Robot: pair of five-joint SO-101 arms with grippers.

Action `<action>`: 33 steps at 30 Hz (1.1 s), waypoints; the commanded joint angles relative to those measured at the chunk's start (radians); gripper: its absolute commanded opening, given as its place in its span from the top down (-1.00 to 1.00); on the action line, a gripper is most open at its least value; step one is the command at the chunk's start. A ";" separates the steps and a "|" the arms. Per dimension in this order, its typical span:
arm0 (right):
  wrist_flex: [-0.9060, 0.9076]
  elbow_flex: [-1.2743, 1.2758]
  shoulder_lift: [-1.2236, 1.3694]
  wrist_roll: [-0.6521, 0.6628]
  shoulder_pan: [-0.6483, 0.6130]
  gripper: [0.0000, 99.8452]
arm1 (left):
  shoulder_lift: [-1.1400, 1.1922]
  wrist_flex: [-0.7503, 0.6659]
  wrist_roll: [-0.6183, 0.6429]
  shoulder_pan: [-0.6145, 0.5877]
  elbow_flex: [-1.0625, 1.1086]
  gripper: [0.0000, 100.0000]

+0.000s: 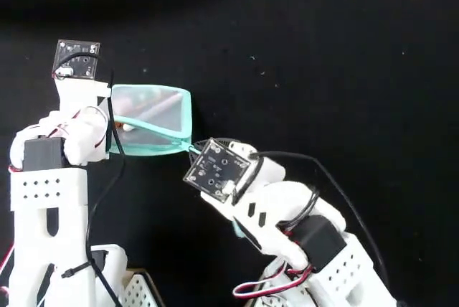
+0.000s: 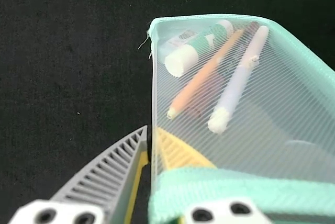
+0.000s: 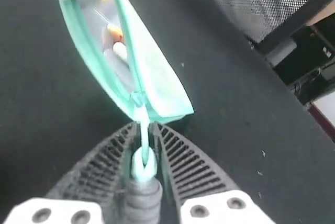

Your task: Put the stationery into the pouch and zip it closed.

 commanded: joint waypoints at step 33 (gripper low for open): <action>-0.330 -0.096 -0.018 0.005 0.146 0.98 | 0.000 -0.005 0.002 -0.015 -0.124 0.94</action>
